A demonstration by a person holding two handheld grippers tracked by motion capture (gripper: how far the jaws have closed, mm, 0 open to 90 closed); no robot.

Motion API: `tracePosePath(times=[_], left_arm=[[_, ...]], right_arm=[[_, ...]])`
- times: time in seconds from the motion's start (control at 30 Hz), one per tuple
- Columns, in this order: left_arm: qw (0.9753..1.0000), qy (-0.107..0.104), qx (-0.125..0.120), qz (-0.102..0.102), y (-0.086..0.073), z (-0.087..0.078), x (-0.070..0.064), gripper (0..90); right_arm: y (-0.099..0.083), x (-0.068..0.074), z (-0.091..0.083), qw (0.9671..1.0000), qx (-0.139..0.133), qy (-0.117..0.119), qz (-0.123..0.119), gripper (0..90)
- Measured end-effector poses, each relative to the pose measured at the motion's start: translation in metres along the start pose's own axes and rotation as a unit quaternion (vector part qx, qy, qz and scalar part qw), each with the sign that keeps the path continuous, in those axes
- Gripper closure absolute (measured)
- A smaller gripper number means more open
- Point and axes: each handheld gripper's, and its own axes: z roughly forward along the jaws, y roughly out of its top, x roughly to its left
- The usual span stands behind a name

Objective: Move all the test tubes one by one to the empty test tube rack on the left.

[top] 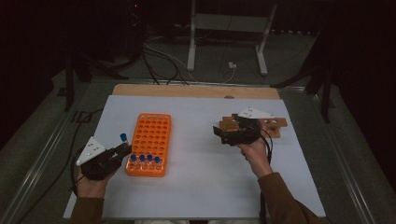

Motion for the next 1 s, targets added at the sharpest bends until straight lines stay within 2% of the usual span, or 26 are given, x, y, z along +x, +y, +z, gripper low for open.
tracePosePath(times=[0.4,1.0], left_arm=[[1.0,-0.002,0.003,-0.005,-0.012,-0.006,-0.001,78.0],[0.9999,-0.007,0.007,-0.003,-0.023,-0.005,-0.003,78.0]], right_arm=[[-0.006,-0.006,-0.004,1.0,0.0,-0.006,0.005,0.0],[-0.016,-0.015,-0.012,0.9998,-0.001,-0.011,0.015,0.0]])
